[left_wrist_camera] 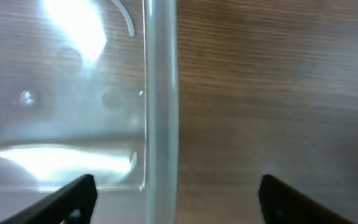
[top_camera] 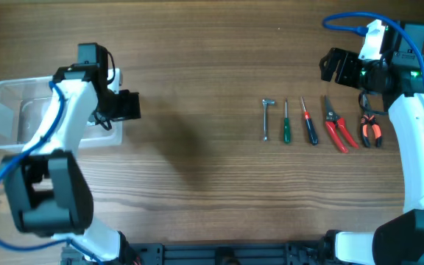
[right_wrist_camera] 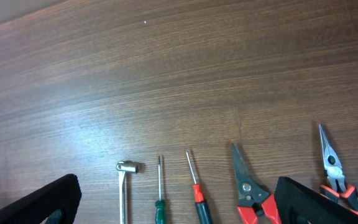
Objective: Pack container
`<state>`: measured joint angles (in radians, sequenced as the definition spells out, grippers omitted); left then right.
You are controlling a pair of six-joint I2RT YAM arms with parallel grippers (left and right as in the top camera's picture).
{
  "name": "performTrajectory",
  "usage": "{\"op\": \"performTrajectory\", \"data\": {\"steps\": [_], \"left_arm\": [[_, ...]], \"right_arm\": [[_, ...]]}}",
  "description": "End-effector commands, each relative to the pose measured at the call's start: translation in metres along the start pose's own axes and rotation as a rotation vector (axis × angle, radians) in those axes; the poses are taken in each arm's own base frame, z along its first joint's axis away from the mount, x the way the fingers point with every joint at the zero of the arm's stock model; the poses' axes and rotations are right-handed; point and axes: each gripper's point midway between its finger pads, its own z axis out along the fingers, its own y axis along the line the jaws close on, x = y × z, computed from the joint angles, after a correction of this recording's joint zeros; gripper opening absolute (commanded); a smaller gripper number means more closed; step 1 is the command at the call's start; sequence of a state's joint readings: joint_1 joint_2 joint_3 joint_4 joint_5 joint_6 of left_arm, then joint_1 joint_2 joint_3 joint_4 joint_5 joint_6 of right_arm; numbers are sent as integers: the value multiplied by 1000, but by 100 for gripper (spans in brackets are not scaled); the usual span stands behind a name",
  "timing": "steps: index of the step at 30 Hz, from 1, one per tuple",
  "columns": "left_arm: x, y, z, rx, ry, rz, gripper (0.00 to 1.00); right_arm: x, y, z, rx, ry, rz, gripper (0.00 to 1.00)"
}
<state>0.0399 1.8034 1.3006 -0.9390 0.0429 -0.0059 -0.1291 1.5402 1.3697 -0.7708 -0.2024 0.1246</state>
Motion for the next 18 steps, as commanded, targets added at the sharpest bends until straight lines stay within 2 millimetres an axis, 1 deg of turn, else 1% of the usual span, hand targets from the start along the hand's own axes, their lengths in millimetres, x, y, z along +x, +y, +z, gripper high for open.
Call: {"op": "performTrajectory", "data": {"steps": [1, 3, 4, 6, 8, 9, 11, 13, 14, 16, 18], "left_arm": [[-8, 1, 15, -17, 2, 60, 74], [-12, 1, 16, -16, -16, 61, 68], [-15, 1, 16, -18, -25, 61, 67], [-19, 3, 15, -28, -40, 61, 61], [-21, 3, 15, -30, -51, 62, 44], [-22, 3, 15, -30, -54, 62, 34], [-22, 3, 15, -30, -55, 62, 21], [-22, 3, 15, -29, -55, 61, 12], [-22, 2, 15, -29, -54, 58, 6], [-19, -3, 16, -26, -44, 63, 4], [-17, -14, 16, -16, -39, 63, 4]], "right_arm": [[-4, 1, 0, -10, -4, -16, 100], [-4, 1, 0, -10, -3, -16, 100], [-4, 1, 0, -10, -2, -16, 100], [-3, 1, 0, -10, -1, -16, 100], [-3, 1, 0, -10, -1, -16, 100], [-3, 1, 0, -10, -1, -16, 100], [-3, 1, 0, -10, 0, -16, 100], [-3, 1, 0, -10, 0, -15, 100], [-3, 1, 0, -10, 1, -15, 100], [-2, 1, 0, -9, 3, -15, 100], [-2, 1, 0, -9, 6, -14, 100]]}}
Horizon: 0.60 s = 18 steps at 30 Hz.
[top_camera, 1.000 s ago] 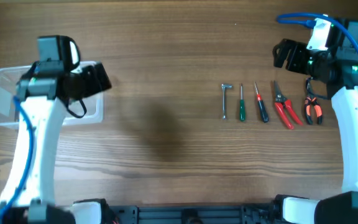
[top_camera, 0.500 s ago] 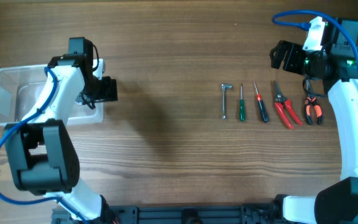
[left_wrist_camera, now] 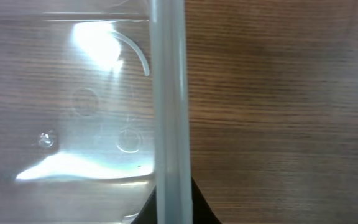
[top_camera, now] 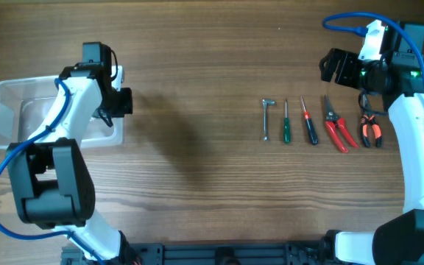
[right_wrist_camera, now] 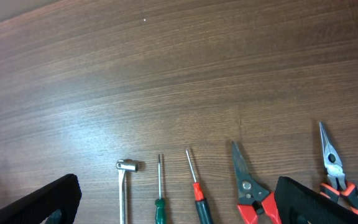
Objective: Pack container
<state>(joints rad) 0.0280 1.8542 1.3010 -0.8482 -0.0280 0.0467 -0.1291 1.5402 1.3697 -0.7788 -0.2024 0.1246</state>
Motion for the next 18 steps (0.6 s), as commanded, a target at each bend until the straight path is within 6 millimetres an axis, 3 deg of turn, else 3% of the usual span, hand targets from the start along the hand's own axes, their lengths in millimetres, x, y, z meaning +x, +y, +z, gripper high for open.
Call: {"op": "performTrajectory", "data": {"steps": [1, 8, 18], "left_arm": [[1, -28, -2, 54, 6, -9, 4], [16, -99, -9, 82, 29, -6, 4], [44, -246, -27, 220, -83, 28, 4]], "right_arm": [[-3, 1, 0, -10, 0, -15, 100], [-2, 1, 0, -9, 6, -15, 100], [1, 0, 0, -9, 16, -10, 100]]}}
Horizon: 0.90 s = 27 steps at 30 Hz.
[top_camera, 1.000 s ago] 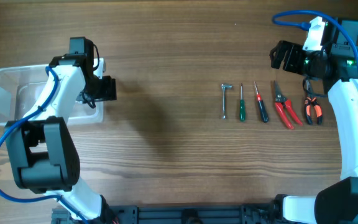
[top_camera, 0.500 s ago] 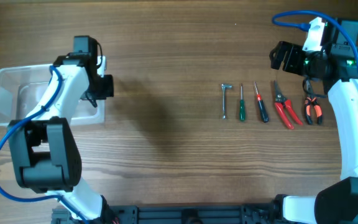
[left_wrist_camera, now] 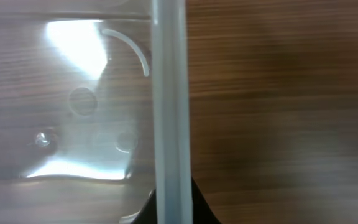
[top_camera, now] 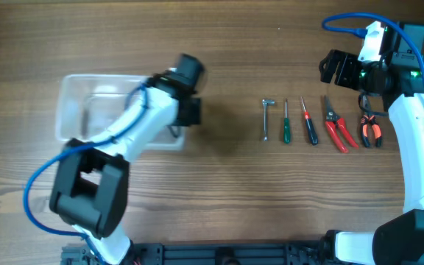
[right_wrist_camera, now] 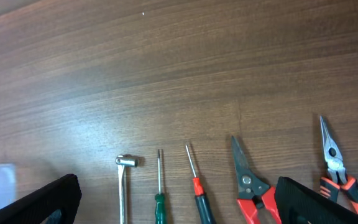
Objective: Pack container
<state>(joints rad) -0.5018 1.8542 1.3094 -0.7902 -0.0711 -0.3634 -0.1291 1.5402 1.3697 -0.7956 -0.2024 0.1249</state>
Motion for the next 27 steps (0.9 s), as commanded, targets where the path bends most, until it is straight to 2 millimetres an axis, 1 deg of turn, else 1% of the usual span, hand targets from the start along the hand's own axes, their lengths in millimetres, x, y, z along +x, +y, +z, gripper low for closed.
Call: {"op": "performTrajectory", "data": {"steps": [1, 2, 4, 5, 8, 11, 12, 13, 15, 17, 20, 22, 24, 27], "left_arm": [[5, -68, -8, 154, -34, -86, 4], [6, -85, -11, 181, -51, -97, 4], [8, -104, -14, 216, -69, -116, 4], [9, -118, -17, 247, -84, -148, 4], [7, -136, -22, 296, -108, -195, 4], [3, -142, -24, 319, -129, -195, 4], [1, -144, -25, 325, -134, -198, 5], [-3, -146, -27, 339, -149, -198, 12], [-7, -149, -28, 354, -164, -199, 23], [-8, -151, -29, 360, -171, -199, 29], [-9, -151, -30, 364, -176, -196, 45], [-10, -152, -30, 366, -177, -196, 49], [-11, -152, -30, 368, -180, -196, 50], [-18, -157, -35, 395, -208, -198, 53]], "right_arm": [[-3, 1, 0, -10, 1, -14, 100], [-2, 1, 0, -10, 5, -13, 100], [0, 1, 0, -9, 12, -11, 100], [2, 0, 0, -9, 20, -10, 100], [4, 1, 0, -9, 31, -7, 100], [6, 0, 0, -8, 38, -6, 100], [8, 1, 0, -10, 44, -5, 100], [10, 0, 0, -9, 53, -3, 100], [12, 0, 0, -8, 61, -2, 100], [13, 0, 0, -7, 66, 0, 100], [13, 0, 0, -7, 66, -1, 100], [13, 0, 0, -7, 66, -1, 100], [13, 0, 0, -7, 66, 0, 100], [13, 0, 0, -7, 66, -1, 100]]}}
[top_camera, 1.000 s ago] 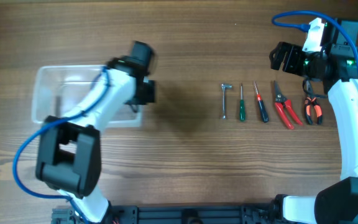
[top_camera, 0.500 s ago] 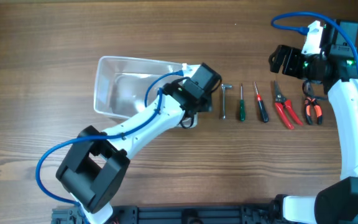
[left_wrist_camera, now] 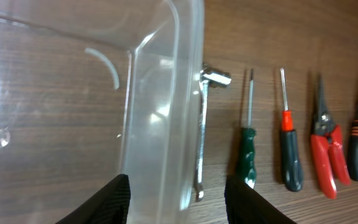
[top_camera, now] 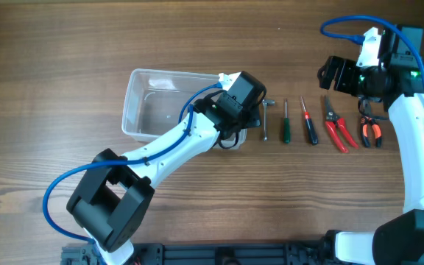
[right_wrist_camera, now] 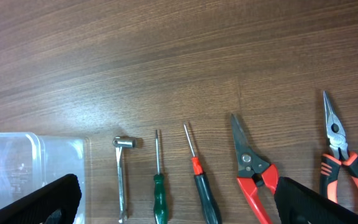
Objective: Pack container
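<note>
The clear plastic container (top_camera: 135,103) lies empty at mid-table, its right wall (left_wrist_camera: 185,93) just left of the tool row; its corner shows in the right wrist view (right_wrist_camera: 17,162). The row runs left to right: a metal wrench (top_camera: 266,119), a green screwdriver (top_camera: 286,124), a red-and-black screwdriver (top_camera: 309,125), red snips (top_camera: 337,126) and orange-black pliers (top_camera: 369,129). My left gripper (left_wrist_camera: 176,205) is open, one finger on each side of the container's right wall. Above the tools hangs my right gripper (right_wrist_camera: 178,208), also open and holding nothing.
The wrench (left_wrist_camera: 201,137) lies nearly against the container's outer wall. Bare wooden table (top_camera: 197,44) stretches left of and in front of the container. The right arm's base and blue cable (top_camera: 411,110) stand at the right edge.
The container has moved farther right and now lies next to the wrench. My left gripper, shut on the container's right wall before, now stands open astride it. The right gripper hardly moved.
With the container at the table's far left, my left gripper stood open astride its right wall. Then it was shut on that wall. Then the container was near mid-table, still gripped. Now it lies beside the tools, released. The right gripper stayed open above the tools throughout.
</note>
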`<state>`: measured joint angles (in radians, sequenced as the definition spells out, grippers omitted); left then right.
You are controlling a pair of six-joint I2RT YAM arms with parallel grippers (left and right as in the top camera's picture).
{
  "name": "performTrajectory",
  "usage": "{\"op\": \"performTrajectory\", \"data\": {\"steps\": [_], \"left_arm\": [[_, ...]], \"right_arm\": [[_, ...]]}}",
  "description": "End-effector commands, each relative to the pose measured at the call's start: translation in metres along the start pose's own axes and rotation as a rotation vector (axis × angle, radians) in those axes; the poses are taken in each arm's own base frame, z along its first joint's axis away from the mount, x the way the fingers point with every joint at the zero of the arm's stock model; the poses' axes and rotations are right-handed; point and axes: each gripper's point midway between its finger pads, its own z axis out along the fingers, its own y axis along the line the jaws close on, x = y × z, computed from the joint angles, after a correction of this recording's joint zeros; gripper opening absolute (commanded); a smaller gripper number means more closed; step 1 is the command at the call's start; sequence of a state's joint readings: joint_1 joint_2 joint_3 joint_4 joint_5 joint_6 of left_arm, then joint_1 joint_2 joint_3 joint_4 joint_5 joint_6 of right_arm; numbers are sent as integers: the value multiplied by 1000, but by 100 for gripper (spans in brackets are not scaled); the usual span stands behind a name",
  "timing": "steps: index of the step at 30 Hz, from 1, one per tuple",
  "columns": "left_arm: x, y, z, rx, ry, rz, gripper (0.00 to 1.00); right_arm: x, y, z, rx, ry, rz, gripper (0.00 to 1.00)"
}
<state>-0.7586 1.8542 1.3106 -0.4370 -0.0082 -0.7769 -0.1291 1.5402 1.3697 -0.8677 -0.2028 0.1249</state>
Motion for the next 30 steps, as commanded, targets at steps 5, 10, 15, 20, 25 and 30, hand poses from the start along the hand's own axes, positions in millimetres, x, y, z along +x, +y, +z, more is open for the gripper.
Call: {"op": "performTrajectory", "data": {"steps": [5, 10, 15, 20, 25, 30], "left_arm": [[-41, -32, -27, 142, -134, 68, 50], [-92, -20, -82, 144, -303, 102, 49], [-144, 19, -145, 60, -495, 73, 40], [-168, 78, -179, -95, -562, 51, 13], [-169, 134, -184, -253, -531, -24, 10], [-162, 171, -187, -342, -476, -77, 13]], "right_arm": [[-5, 2, 0, -16, -8, -7, 100], [-3, 11, 0, -66, 5, 63, 62], [10, 24, 12, -94, 54, 116, 8], [34, 58, 50, -163, 139, 77, 4], [54, 100, 83, -242, 215, -2, 4], [69, 123, 117, -269, 255, -31, 4]]}}
